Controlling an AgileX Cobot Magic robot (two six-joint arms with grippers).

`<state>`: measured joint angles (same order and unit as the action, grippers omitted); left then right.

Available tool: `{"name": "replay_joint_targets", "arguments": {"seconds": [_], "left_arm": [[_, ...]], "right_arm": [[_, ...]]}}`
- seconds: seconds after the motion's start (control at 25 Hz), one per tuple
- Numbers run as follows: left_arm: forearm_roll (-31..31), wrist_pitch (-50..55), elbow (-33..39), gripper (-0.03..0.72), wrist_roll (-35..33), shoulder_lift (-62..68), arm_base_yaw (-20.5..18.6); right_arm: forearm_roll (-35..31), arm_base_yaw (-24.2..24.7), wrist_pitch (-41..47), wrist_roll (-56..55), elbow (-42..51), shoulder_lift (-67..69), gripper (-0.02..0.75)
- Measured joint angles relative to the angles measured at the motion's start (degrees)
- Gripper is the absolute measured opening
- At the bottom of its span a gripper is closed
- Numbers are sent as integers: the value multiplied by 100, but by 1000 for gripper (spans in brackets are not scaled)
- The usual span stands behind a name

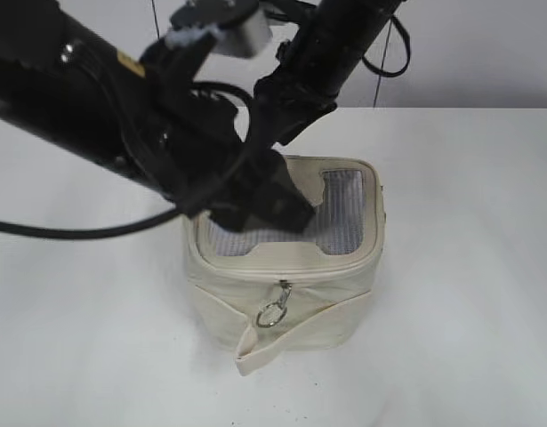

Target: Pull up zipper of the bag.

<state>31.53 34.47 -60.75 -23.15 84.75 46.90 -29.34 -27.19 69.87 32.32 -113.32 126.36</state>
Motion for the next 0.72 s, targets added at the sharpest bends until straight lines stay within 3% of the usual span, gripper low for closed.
{"name": "replay_joint_targets", "arguments": {"seconds": [0.24,0.36,0.72], "left_arm": [[-212,137,-695,424,39,144,-1003],[-345,531,-1194,424,-93,579,-1322],[-528,1843,-3286,452,-857,2290,-1368]], "right_arm": [[477,506,0,-308,0,-326,462],[528,798,0,-449,0,-486,462],[554,1508,-12,-635,782,-1222,461]]}}
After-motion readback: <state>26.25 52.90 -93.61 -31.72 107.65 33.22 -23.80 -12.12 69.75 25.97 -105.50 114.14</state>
